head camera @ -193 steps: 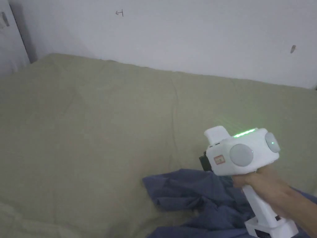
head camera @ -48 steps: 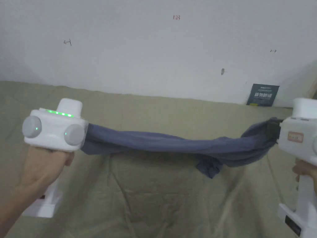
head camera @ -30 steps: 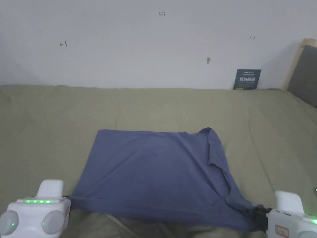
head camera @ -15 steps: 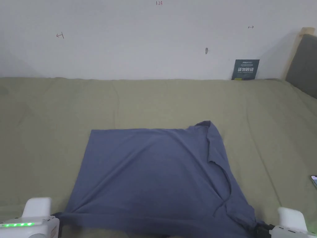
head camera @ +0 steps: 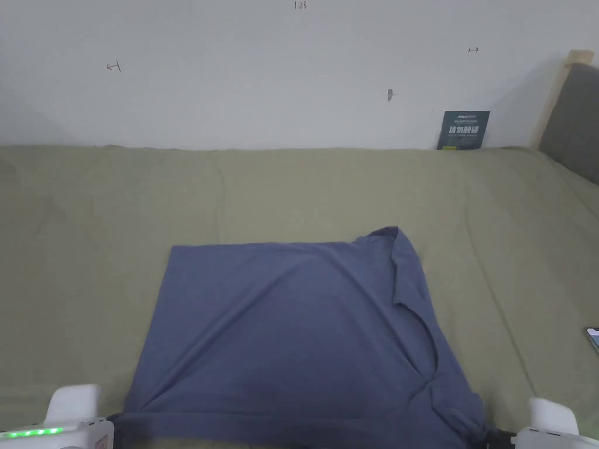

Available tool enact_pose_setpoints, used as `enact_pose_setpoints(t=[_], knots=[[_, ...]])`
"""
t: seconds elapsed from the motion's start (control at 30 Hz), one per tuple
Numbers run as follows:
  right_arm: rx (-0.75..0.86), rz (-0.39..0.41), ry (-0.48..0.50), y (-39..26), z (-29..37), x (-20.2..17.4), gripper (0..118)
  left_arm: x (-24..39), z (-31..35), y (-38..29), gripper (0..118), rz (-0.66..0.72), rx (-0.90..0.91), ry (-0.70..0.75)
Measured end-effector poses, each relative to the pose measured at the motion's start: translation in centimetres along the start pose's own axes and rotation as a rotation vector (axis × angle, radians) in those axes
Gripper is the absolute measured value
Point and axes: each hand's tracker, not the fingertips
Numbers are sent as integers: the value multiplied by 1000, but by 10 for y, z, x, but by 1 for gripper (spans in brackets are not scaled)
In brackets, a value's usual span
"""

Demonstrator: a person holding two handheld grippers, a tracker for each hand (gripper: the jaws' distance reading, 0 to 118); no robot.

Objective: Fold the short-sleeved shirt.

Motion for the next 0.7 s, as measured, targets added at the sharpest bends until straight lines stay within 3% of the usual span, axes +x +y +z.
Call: enact_pose_setpoints(t=[0.1, 0.13, 0.17, 0.2, 0.23, 0.3, 0.43, 0.6, 0.67, 0.7], knots=[[-7, -33, 10, 0, -1, 3, 12, -2, -1, 0, 3, 1, -18, -17], [-15, -41, 12, 1, 0, 5, 28, -3, -1, -1, 9, -7, -19, -24], [-18, -47, 7, 1, 3, 5, 57, -4, -1, 0, 32, -16, -24, -33], [-19, -49, -9, 1, 5, 6, 92, -4, -1, 0, 73, -15, -41, -32], [-16, -45, -22, 0, 7, 8, 118, -6, -1, 1, 117, -12, -61, -33], [89, -34, -27, -2, 20, 14, 117, -9, 2, -2, 118, 2, -78, -43], [100, 18, -97, 5, 41, 24, 117, -14, 25, -4, 118, 10, -28, -15], [155, 22, -109, 13, 63, 15, 116, -26, 56, 6, 118, 102, 44, -89], [187, 16, -72, 17, 73, 11, 110, -28, 71, 9, 113, 107, 96, -123], [198, 13, -61, 18, 76, 9, 97, -30, 74, 11, 108, 123, 114, -113]])
